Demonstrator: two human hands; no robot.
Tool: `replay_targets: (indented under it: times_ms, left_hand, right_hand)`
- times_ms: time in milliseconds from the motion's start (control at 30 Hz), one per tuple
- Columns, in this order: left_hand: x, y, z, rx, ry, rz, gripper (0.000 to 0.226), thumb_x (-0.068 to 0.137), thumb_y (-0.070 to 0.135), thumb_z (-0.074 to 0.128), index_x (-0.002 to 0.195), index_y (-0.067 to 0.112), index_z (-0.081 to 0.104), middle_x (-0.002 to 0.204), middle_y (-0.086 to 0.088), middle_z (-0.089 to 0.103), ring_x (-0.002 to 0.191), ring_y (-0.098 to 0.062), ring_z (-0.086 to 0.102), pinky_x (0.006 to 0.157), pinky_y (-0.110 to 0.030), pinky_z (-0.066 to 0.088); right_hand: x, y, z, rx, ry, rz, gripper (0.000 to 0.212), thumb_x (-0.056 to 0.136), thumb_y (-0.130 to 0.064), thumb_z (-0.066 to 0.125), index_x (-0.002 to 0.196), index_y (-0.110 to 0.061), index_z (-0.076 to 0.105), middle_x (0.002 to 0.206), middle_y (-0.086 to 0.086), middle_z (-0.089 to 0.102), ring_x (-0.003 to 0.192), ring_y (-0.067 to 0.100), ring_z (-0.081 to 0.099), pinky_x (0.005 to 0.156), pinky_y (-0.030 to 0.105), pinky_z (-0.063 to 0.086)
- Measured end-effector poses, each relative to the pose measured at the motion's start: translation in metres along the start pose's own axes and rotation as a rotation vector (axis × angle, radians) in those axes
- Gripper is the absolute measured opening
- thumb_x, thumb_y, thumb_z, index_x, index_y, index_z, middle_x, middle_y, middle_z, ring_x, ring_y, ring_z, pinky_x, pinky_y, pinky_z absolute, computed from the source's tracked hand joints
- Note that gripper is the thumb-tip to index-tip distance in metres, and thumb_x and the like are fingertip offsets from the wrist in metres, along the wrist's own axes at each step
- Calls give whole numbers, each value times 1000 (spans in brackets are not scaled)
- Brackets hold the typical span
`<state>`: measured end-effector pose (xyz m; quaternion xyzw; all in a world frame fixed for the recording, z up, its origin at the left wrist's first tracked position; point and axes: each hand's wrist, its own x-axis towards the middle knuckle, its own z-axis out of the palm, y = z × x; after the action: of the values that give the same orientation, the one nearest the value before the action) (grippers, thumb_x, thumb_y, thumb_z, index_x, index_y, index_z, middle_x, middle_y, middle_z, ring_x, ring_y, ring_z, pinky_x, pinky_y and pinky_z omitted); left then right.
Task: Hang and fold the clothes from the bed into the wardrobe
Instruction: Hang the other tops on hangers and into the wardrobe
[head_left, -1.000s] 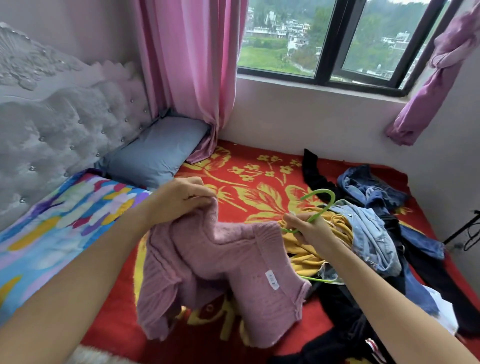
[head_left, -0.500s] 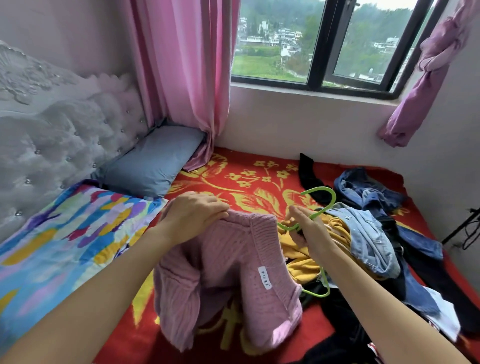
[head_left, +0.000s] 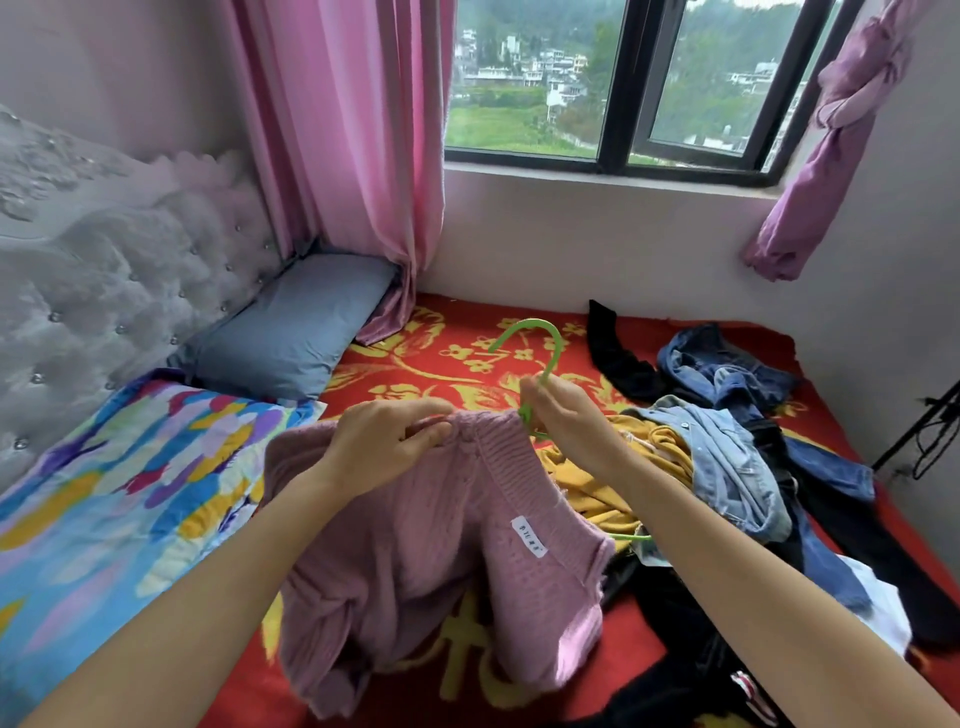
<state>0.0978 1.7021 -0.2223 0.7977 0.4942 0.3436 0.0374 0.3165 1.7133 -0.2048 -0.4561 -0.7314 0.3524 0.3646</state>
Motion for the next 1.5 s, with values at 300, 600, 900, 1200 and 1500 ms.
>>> replay_targets:
  times_ms: [300, 600, 900, 1200, 1500]
  left_hand:
    - [9, -31, -41, -297, 196, -318, 13, 82, 11, 70, 93, 17, 75, 69, 40, 61, 69, 19, 56, 78, -13, 47]
    - [27, -19, -52, -467, 345, -231, 49, 84, 4, 64, 78, 52, 70, 55, 3, 57, 48, 1, 45, 50, -6, 35]
    - [-8, -49, -80, -447, 249, -390, 45, 86, -8, 57, 80, 32, 76, 58, 32, 61, 61, 17, 57, 66, 2, 42]
    - [-12, -29, -80, -290, 14, -206, 56, 80, -1, 68, 76, 54, 70, 77, 28, 68, 72, 19, 58, 72, -1, 43]
    - [2, -1, -58, -278, 188, -171, 47, 77, 25, 75, 71, 69, 59, 70, 47, 56, 74, 19, 58, 74, -5, 42]
  right_hand:
    - [-12, 89, -73, 336, 624, 528, 22, 90, -5, 40, 85, -7, 61, 84, 12, 65, 77, 27, 59, 69, 31, 42]
    - [-6, 61, -12, 486, 192, 224, 39, 53, -4, 46, 83, -10, 70, 78, -4, 72, 80, 11, 64, 73, 29, 46]
    - [-40, 31, -89, -678, -114, -263, 25, 72, -35, 59, 79, -11, 61, 69, -23, 41, 71, -4, 42, 72, 22, 31]
    - [-12, -20, -78, -433, 43, -300, 28, 77, -22, 59, 54, -10, 48, 61, -11, 33, 56, 2, 36, 55, 11, 29]
    - [14, -55, -27, -392, 160, -92, 10, 82, -26, 69, 87, -19, 63, 65, -2, 52, 60, 10, 42, 65, 24, 39]
